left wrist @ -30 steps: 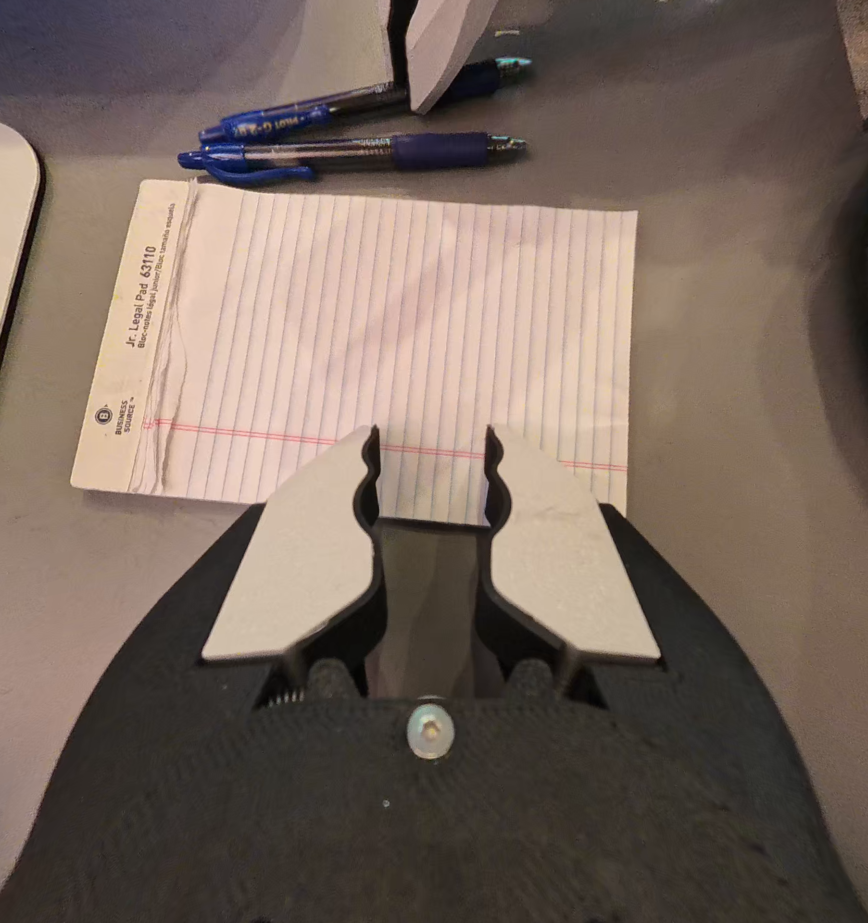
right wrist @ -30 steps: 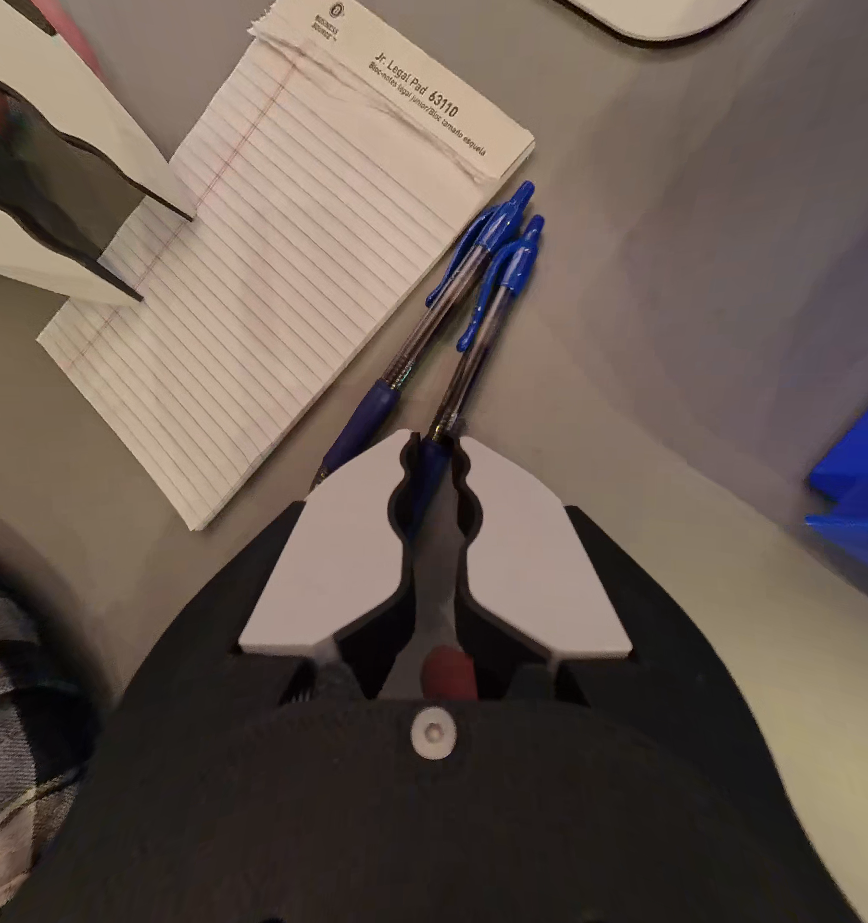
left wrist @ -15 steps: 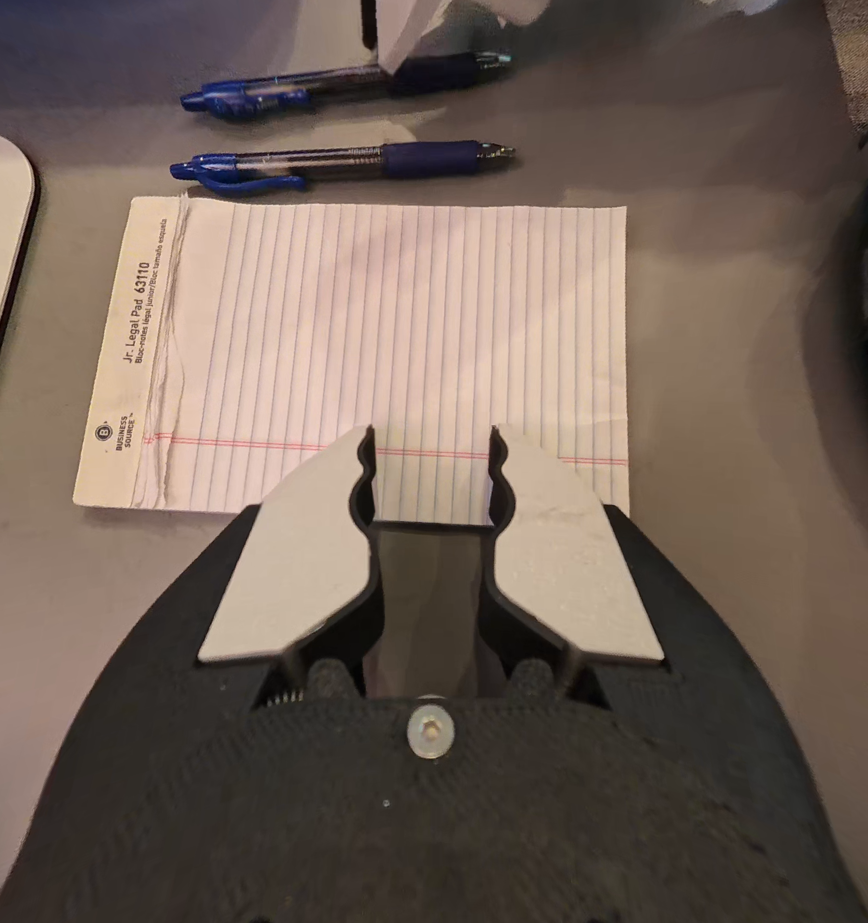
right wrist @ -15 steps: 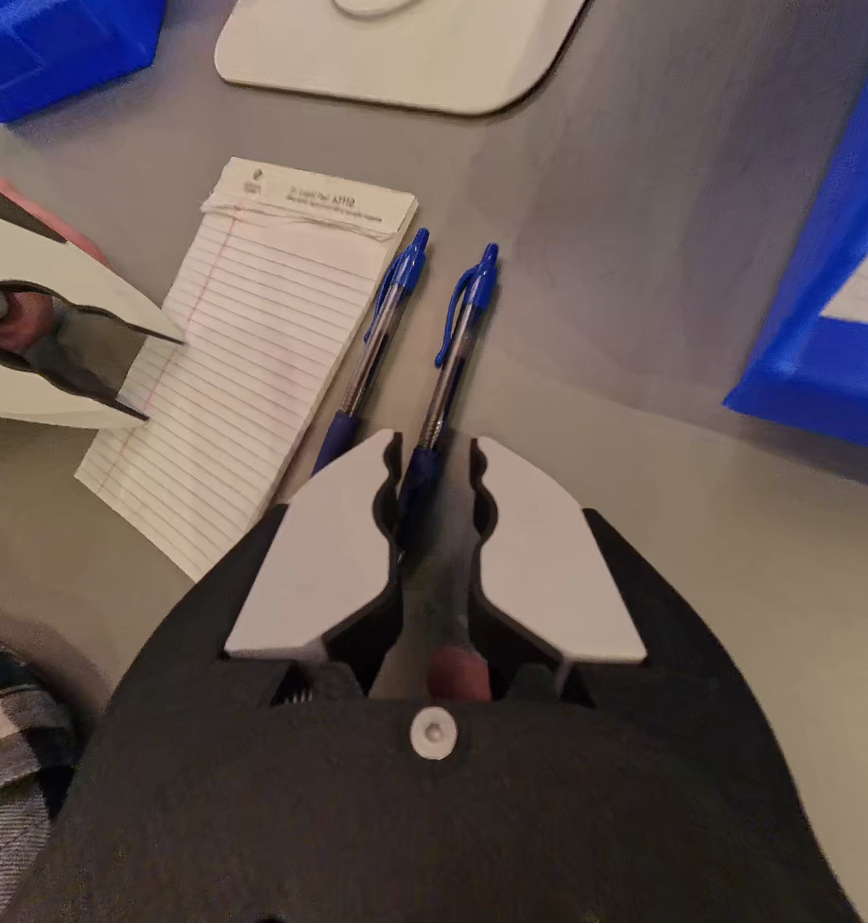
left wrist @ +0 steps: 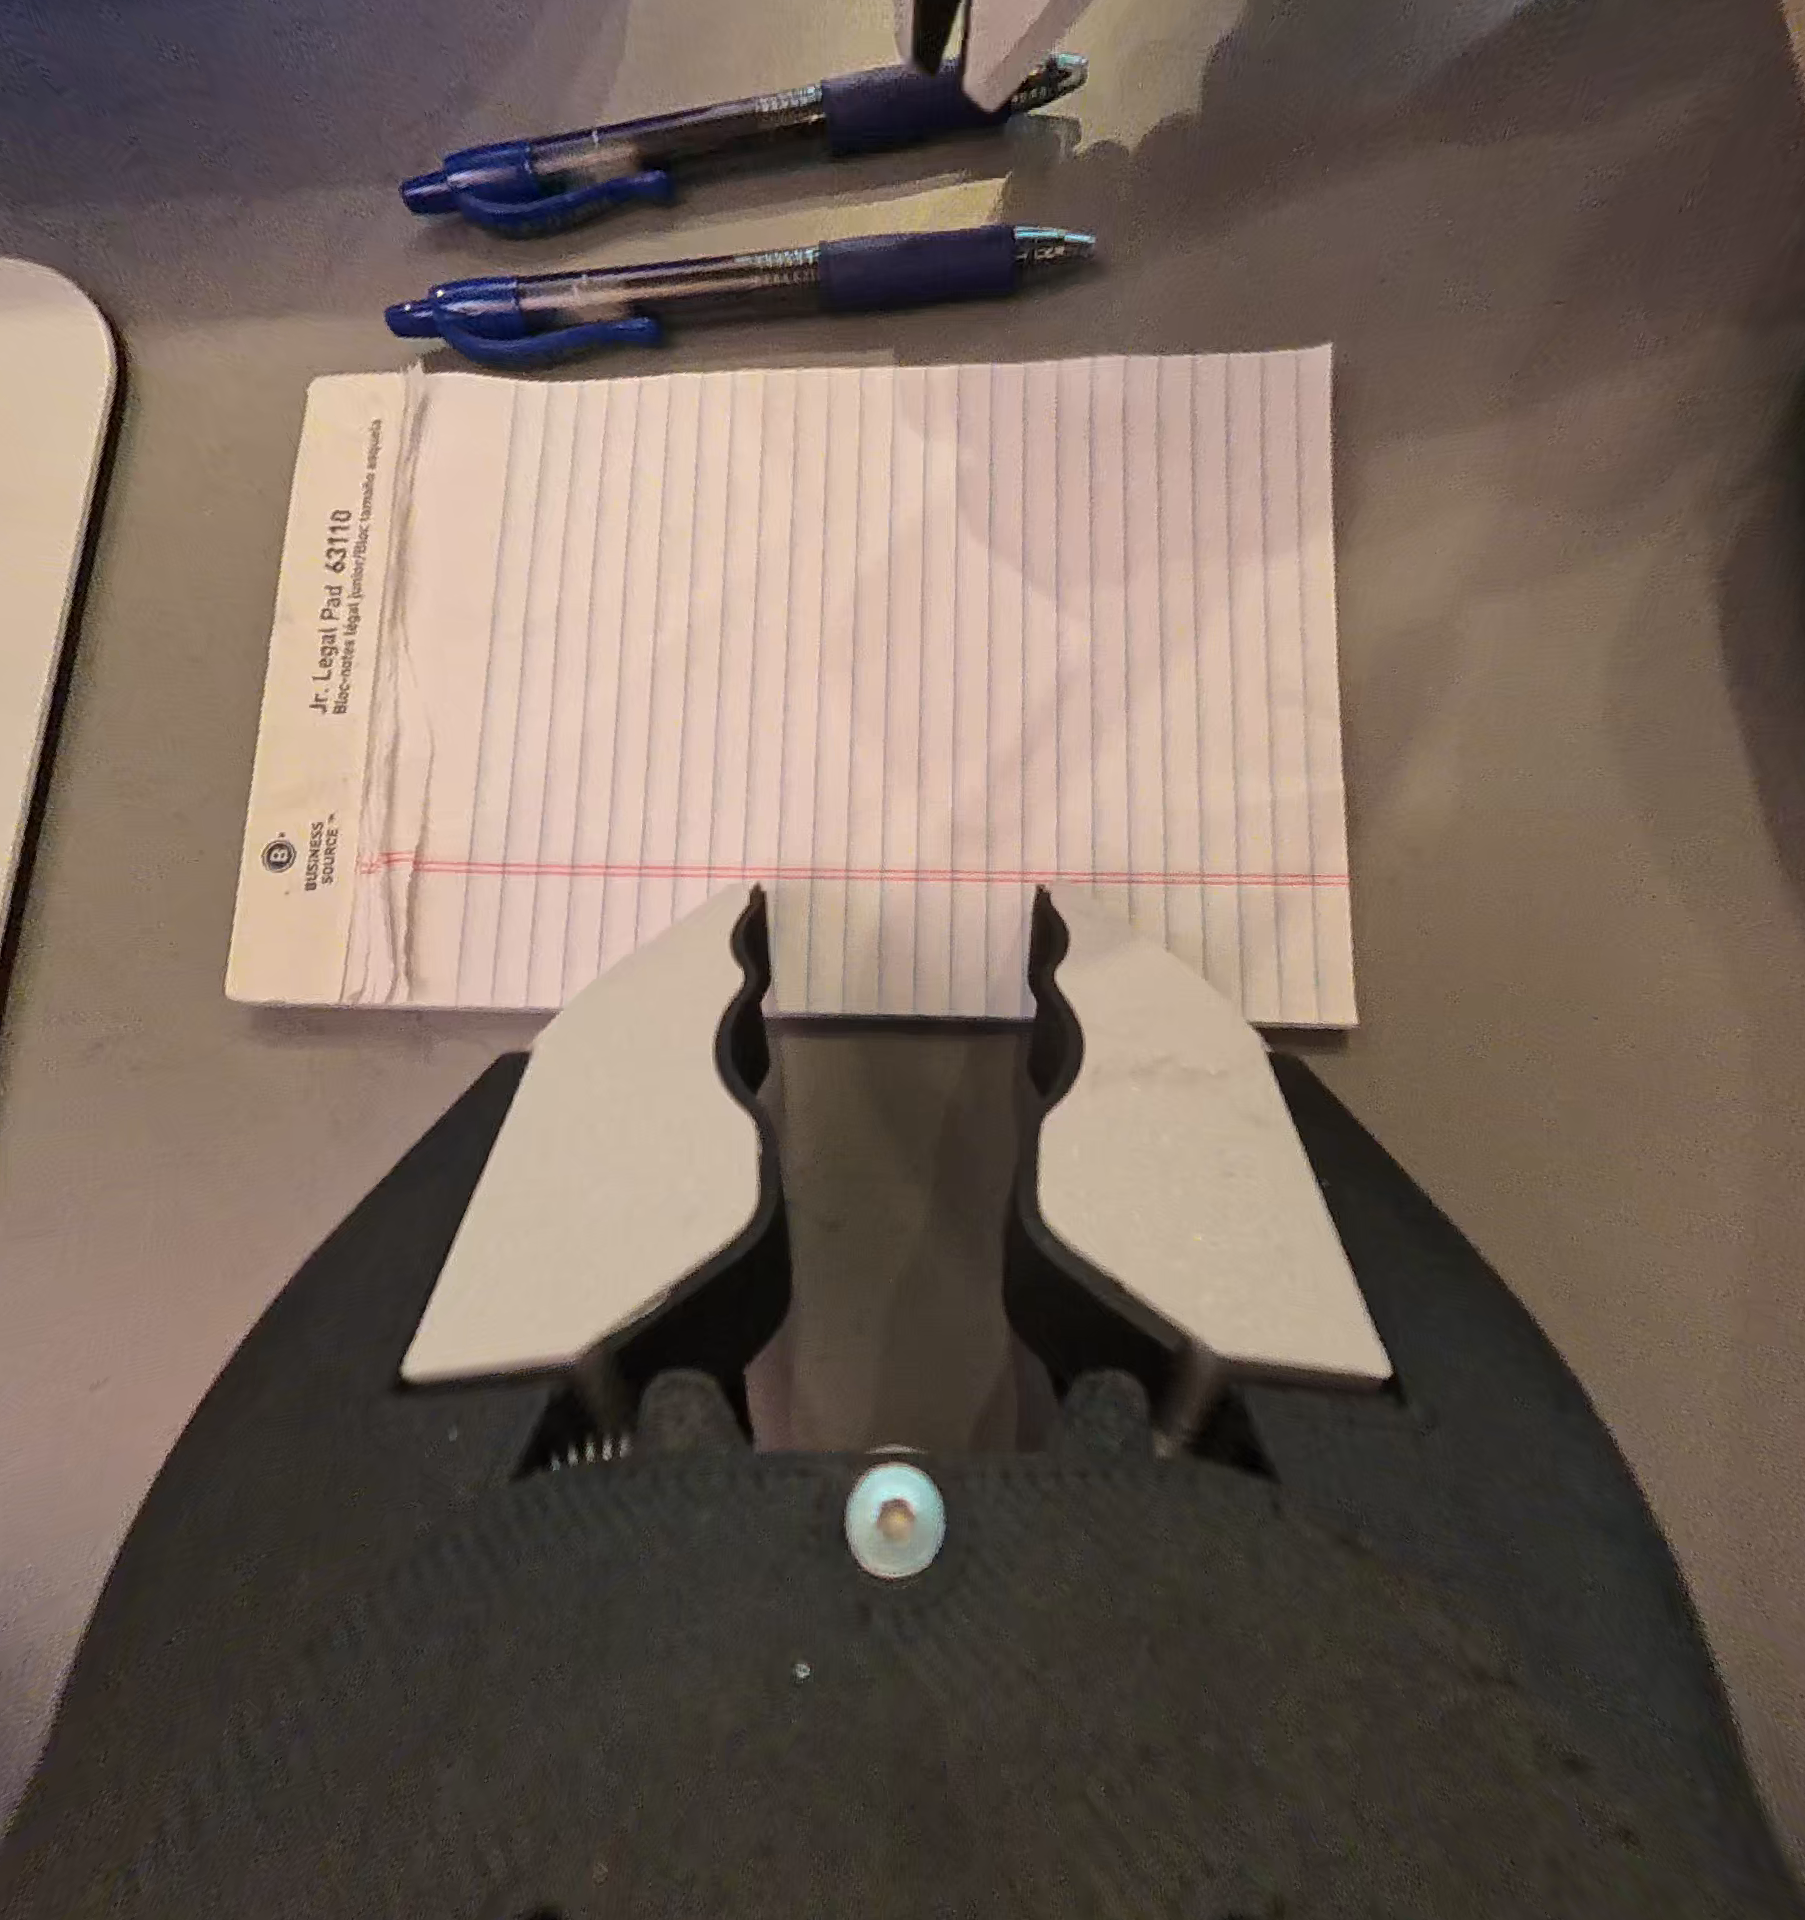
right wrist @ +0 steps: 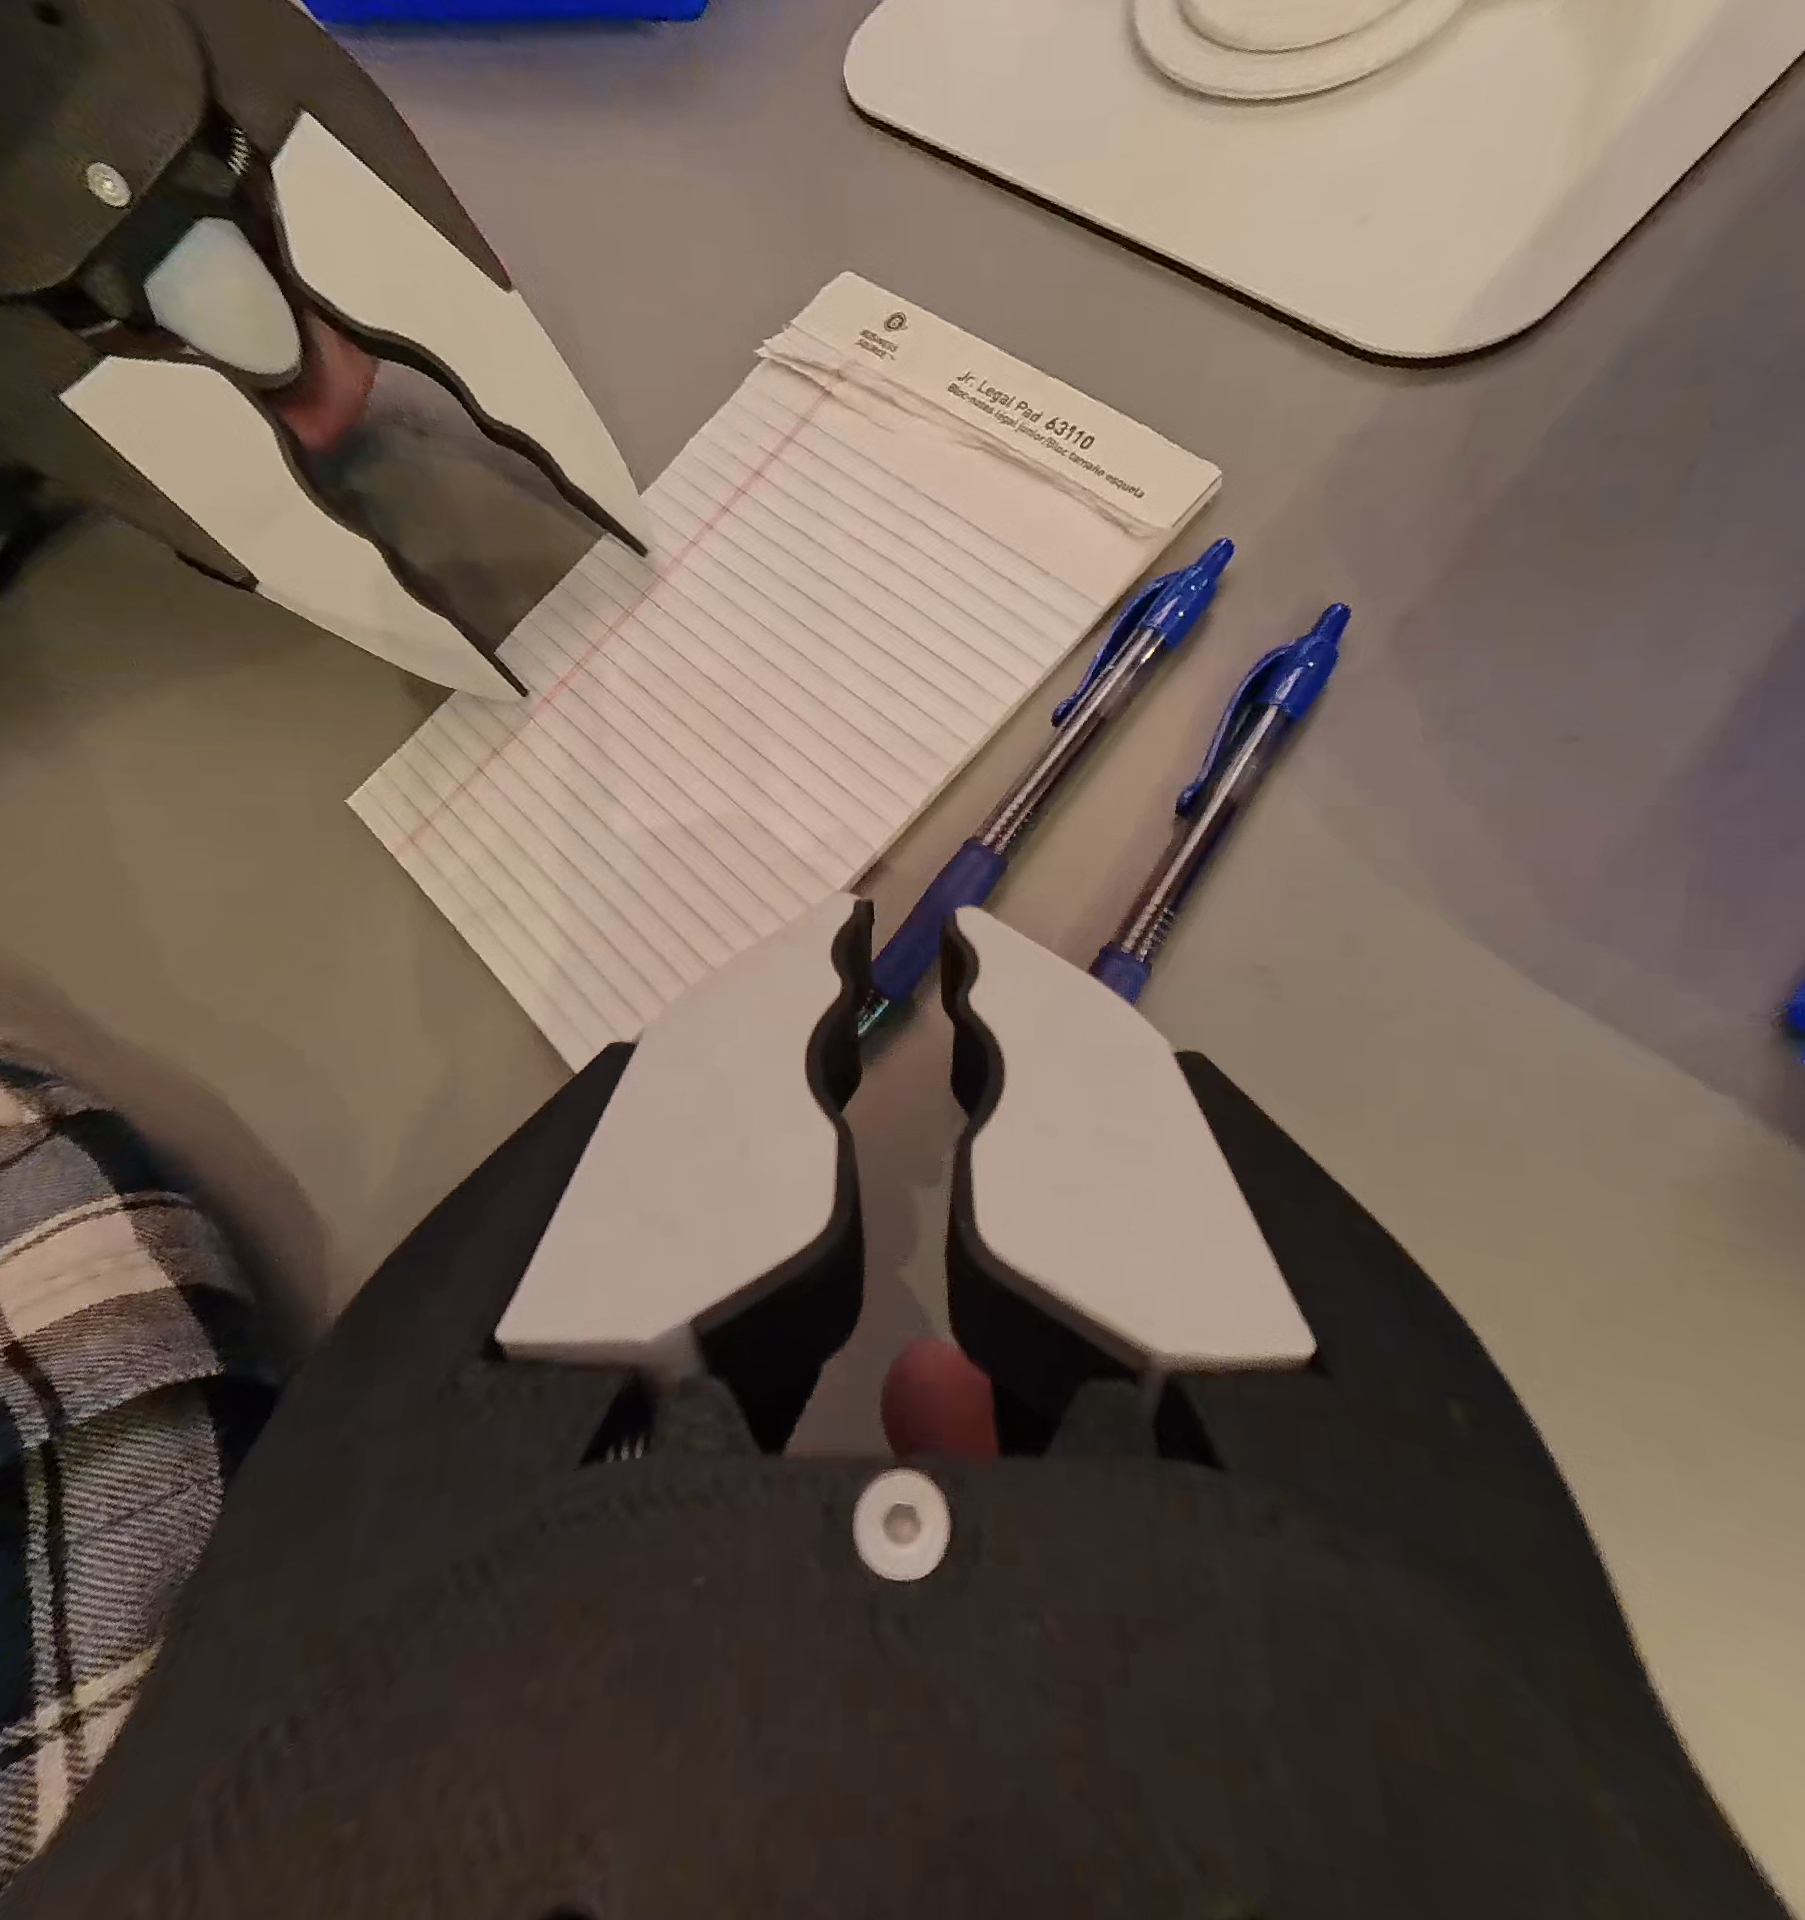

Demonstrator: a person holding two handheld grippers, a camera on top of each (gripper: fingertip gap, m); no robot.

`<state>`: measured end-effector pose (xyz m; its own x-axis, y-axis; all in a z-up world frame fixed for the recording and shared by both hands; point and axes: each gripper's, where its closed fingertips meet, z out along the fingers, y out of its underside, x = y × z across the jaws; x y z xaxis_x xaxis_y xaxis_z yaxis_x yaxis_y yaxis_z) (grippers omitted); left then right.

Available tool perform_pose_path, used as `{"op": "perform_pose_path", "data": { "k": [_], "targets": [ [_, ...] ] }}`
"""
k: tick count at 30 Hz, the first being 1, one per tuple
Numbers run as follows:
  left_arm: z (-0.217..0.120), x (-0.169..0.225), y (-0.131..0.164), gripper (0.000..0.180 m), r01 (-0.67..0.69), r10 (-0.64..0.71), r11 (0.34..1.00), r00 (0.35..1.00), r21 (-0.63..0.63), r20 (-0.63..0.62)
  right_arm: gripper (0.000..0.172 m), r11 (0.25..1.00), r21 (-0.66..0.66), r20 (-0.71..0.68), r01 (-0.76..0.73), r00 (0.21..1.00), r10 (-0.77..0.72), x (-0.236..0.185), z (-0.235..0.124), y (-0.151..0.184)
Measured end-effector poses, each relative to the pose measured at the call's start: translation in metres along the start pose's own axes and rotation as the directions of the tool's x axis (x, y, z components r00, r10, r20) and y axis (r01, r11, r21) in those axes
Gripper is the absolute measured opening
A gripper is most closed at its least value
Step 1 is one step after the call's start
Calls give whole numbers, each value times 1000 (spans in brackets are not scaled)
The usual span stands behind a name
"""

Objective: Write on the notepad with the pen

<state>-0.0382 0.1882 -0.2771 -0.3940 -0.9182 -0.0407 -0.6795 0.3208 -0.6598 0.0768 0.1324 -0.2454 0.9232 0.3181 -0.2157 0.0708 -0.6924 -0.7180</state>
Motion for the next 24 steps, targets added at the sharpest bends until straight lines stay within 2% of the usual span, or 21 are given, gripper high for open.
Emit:
{"op": "perform_pose_path", "data": {
  "k": [1, 3, 5, 8, 10, 12, 17, 20, 22, 24],
  "targets": [
    [-2, -3, 1, 50, 0, 0, 1000, 1000, -1, 23, 16, 1000, 4, 3, -2, 1000, 2, 1, 0, 0],
    [-10, -6, -4, 50, 23, -25, 999, 999, 43, 37, 18, 999, 36, 9, 4, 1000, -4, 2, -2, -3],
    [-17, -10, -10, 50, 33, -38, 996, 998, 87, 50, 22, 1000, 9, -7, 13, 1000, -13, 5, -2, 1],
    [-18, -22, -11, 47, 14, -22, 997, 993, 72, 115, 28, 1000, -23, -64, -2, 998, 1, 17, -1, 5],
    [-17, -32, -15, 37, 11, -24, 997, 986, 77, 164, 29, 999, -37, -91, -8, 996, 5, 25, -1, 7],
    [-13, -37, -21, 35, 34, -50, 993, 987, 111, 150, 28, 999, -50, -118, -2, 993, -3, 32, -2, 7],
    [-13, -63, -26, 33, 50, -94, 982, 966, 183, 240, 24, 991, -137, -148, -2, 989, -19, 44, 7, 11],
    [-17, -68, -23, 31, 70, -123, 974, 961, 213, 247, 24, 982, -187, -145, -14, 989, -13, 46, 14, 16],
    [-19, -69, -22, 31, 74, -133, 971, 958, 229, 254, 13, 982, -188, -142, -20, 990, -7, 46, 15, 16],
    [-19, -70, -19, 31, 81, -140, 971, 955, 226, 263, 12, 981, -196, -137, -17, 990, -11, 46, 15, 16]
  ]
}}
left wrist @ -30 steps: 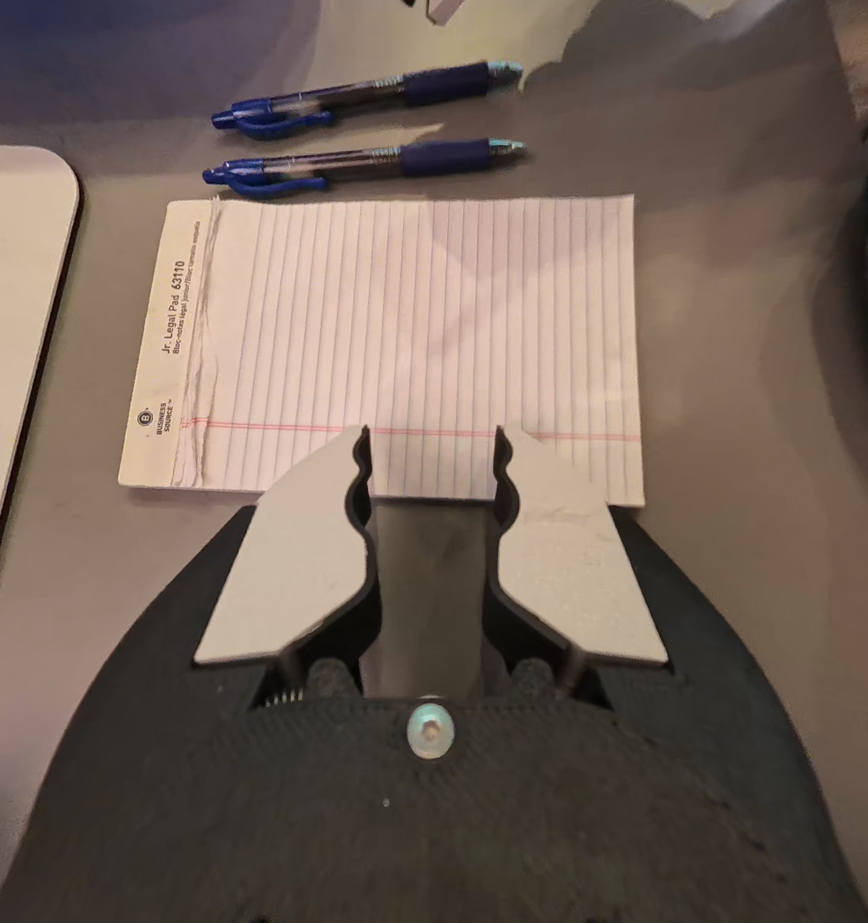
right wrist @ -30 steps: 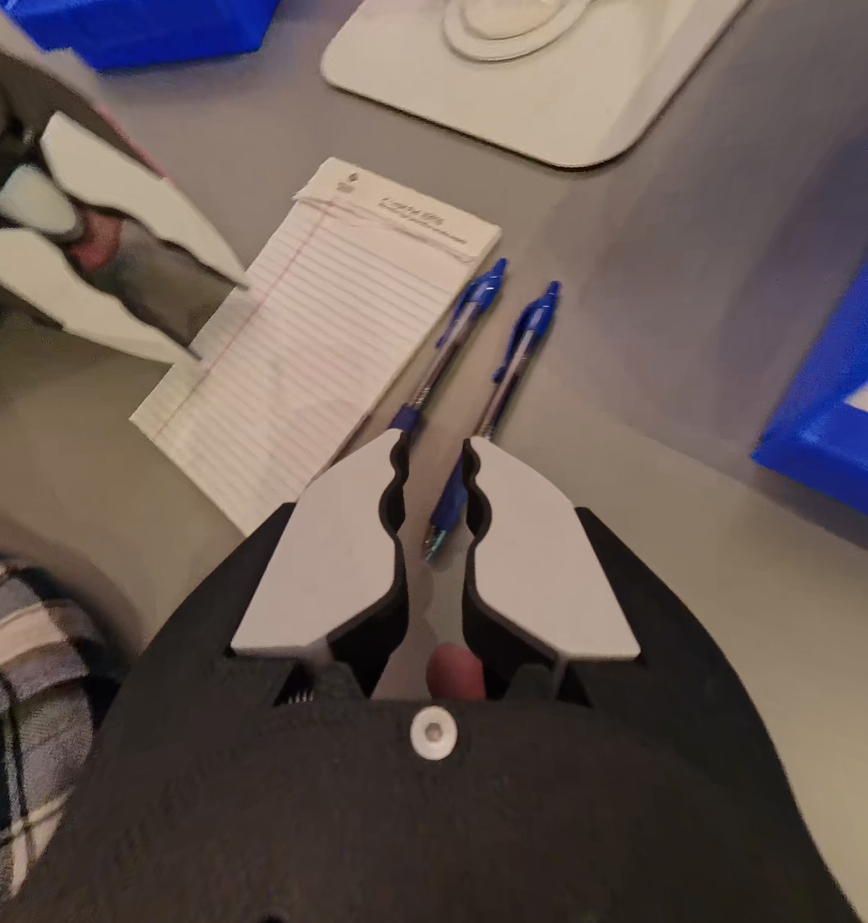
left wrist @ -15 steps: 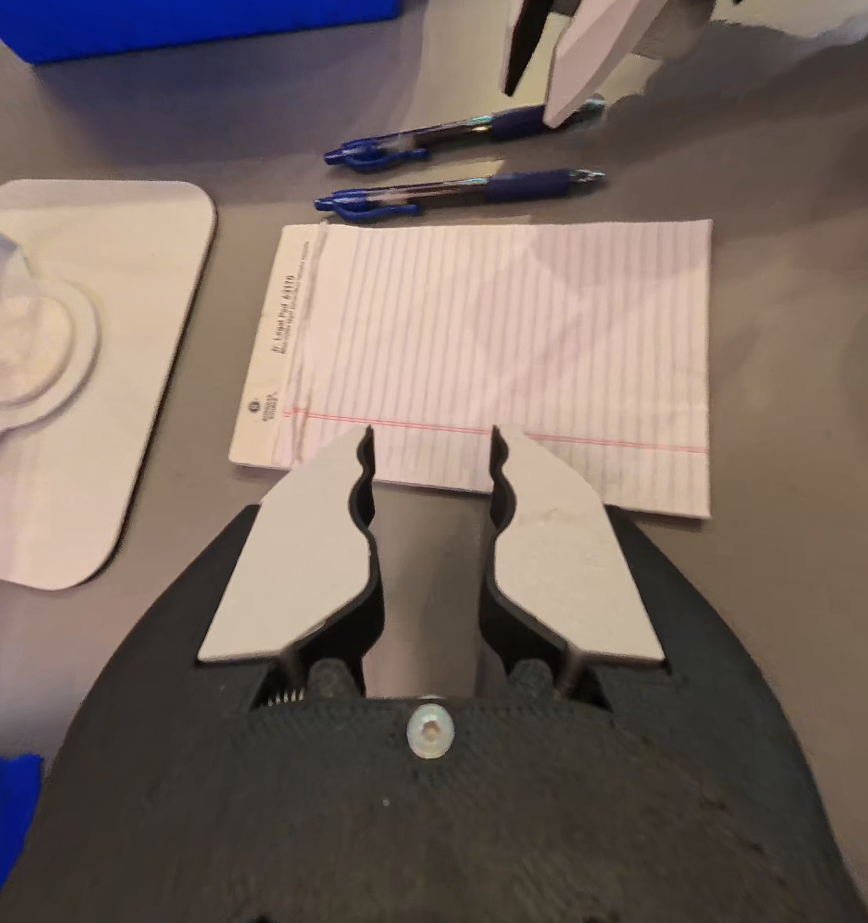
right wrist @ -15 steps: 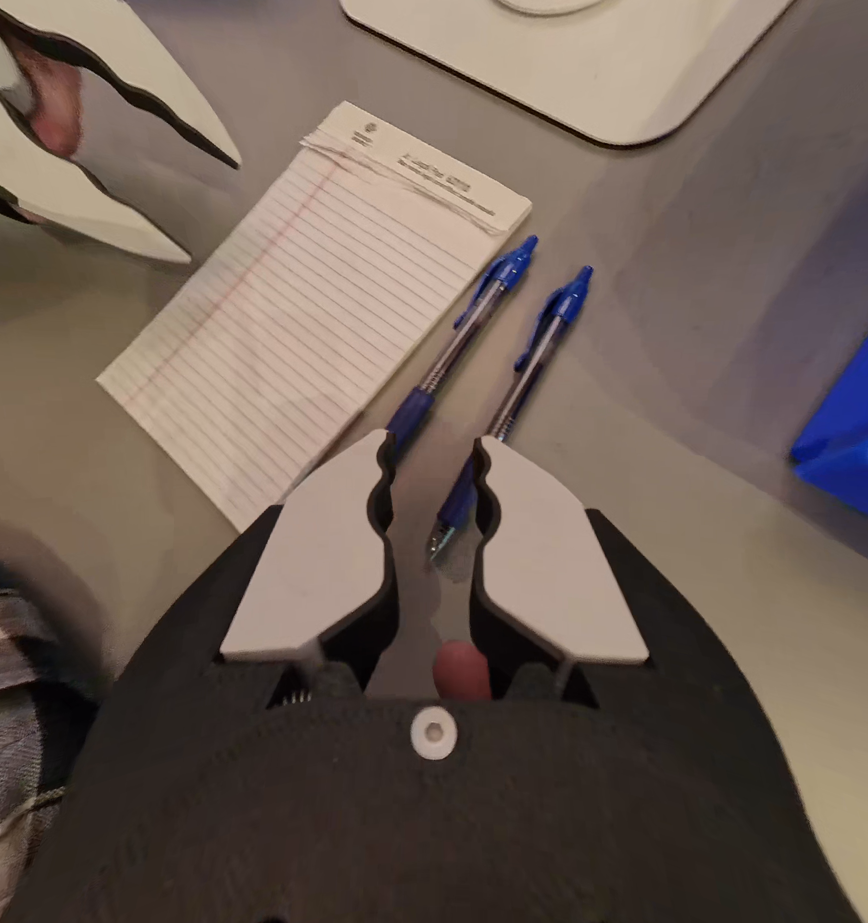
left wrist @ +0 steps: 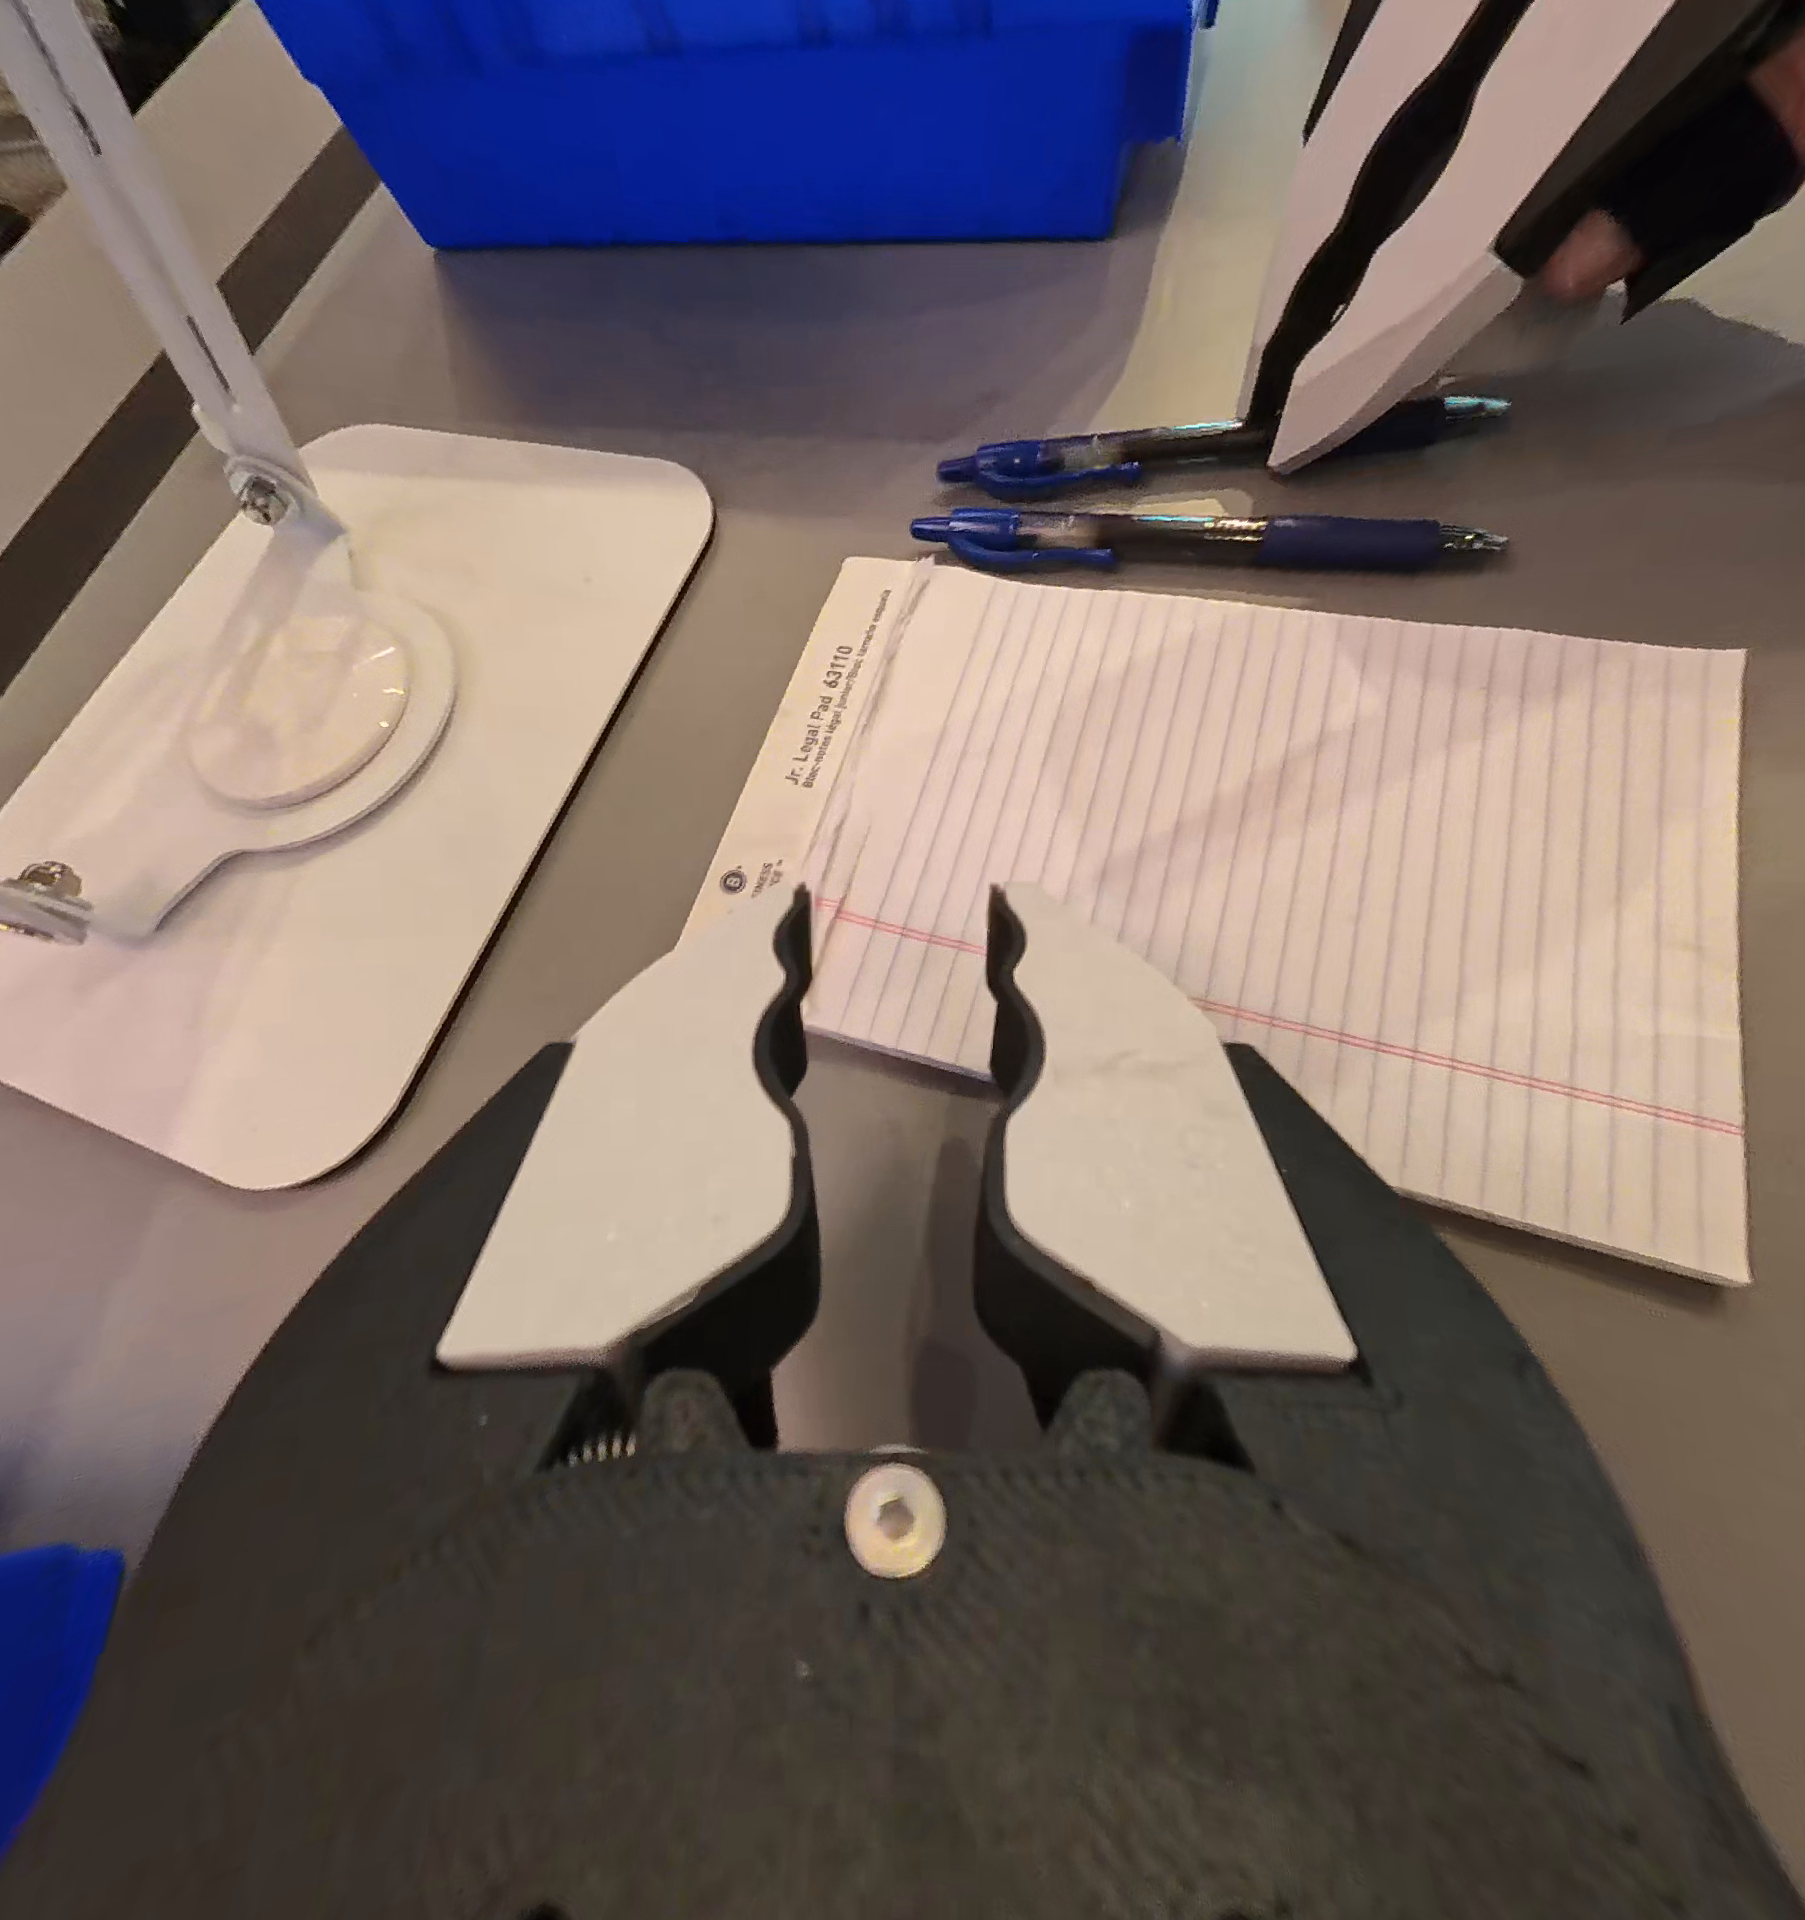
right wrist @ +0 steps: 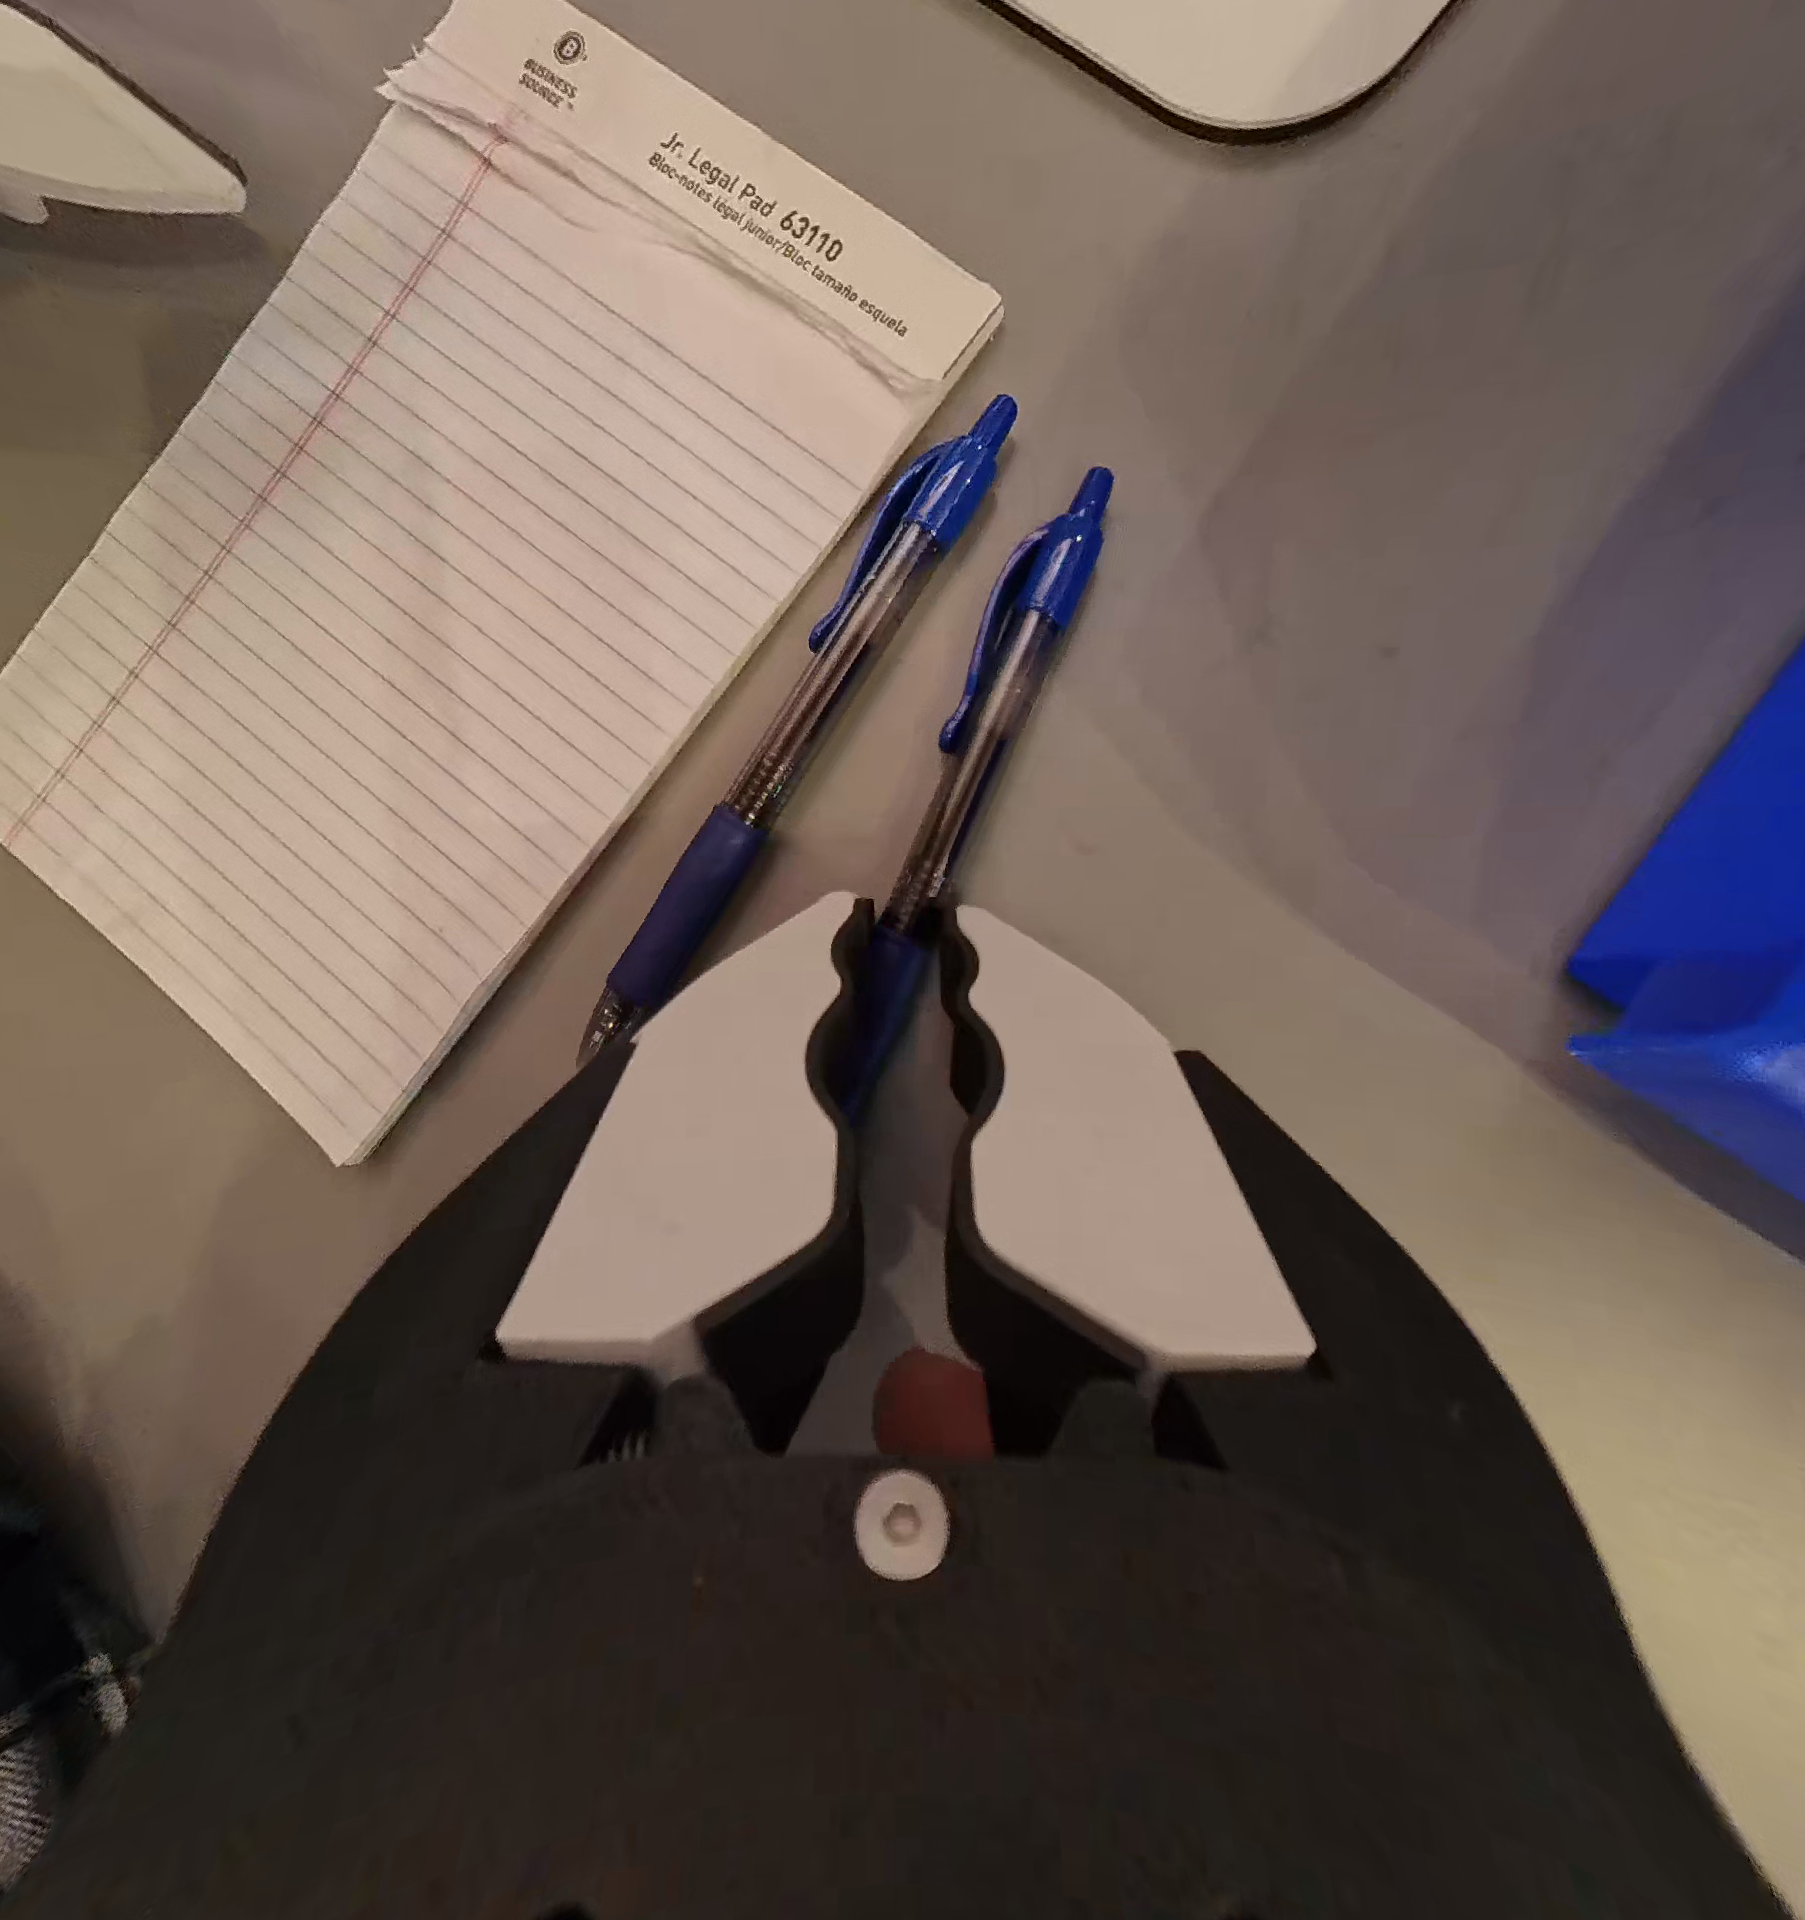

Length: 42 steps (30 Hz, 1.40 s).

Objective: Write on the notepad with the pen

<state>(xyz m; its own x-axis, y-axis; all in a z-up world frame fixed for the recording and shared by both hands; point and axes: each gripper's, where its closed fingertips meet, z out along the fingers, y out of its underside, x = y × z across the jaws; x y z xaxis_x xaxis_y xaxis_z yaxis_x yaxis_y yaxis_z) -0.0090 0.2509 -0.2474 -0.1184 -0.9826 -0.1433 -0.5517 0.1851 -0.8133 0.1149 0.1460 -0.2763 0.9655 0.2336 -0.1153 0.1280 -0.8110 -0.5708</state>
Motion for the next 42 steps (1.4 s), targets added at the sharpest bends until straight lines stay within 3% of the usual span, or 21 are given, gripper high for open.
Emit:
{"op": "perform_pose_path", "data": {
  "k": [14, 17, 22, 25, 27, 31, 33, 36, 39, 42],
  "targets": [
    [2, 1, 1, 32, 11, -11, 1000, 1000, 5, -4, 11, 999, 44, 14, -24, 1000, 24, 2, 0, -1],
    [1, 0, -4, 36, 22, -22, 999, 1000, 31, 3, 11, 993, 114, 34, -26, 999, 22, 2, -7, -9],
    [-7, 1, -47, 53, 46, -47, 979, 999, 199, 0, 10, 959, 282, 141, 7, 989, -48, -21, -30, -38],
    [-9, 11, -80, 56, 90, -69, 945, 995, 316, -77, 10, 935, 354, 225, 27, 968, -113, -45, -37, -52],
    [-6, 24, -94, 53, 112, -64, 932, 987, 345, -148, 10, 921, 385, 248, 56, 955, -162, -58, -40, -57],
    [4, 26, -97, 55, 169, -122, 927, 980, 335, -156, 10, 893, 440, 257, 94, 940, -226, -72, -45, -65],
    [4, 32, -101, 52, 293, -206, 893, 941, 343, -267, 10, 881, 457, 244, 121, 936, -255, -76, -46, -67],
    [3, 41, -105, 26, 455, -299, 833, 849, 314, -437, 10, 862, 479, 235, 167, 922, -309, -85, -45, -70],
    [-3, 47, -113, 11, 569, -337, 770, 746, 287, -574, 10, 853, 471, 192, 227, 917, -350, -86, -40, -69],
    [-1, 50, -110, 10, 531, -332, 812, 760, 240, -558, 10, 868, 433, 215, 242, 908, -360, -84, -36, -67]
  ]
}}
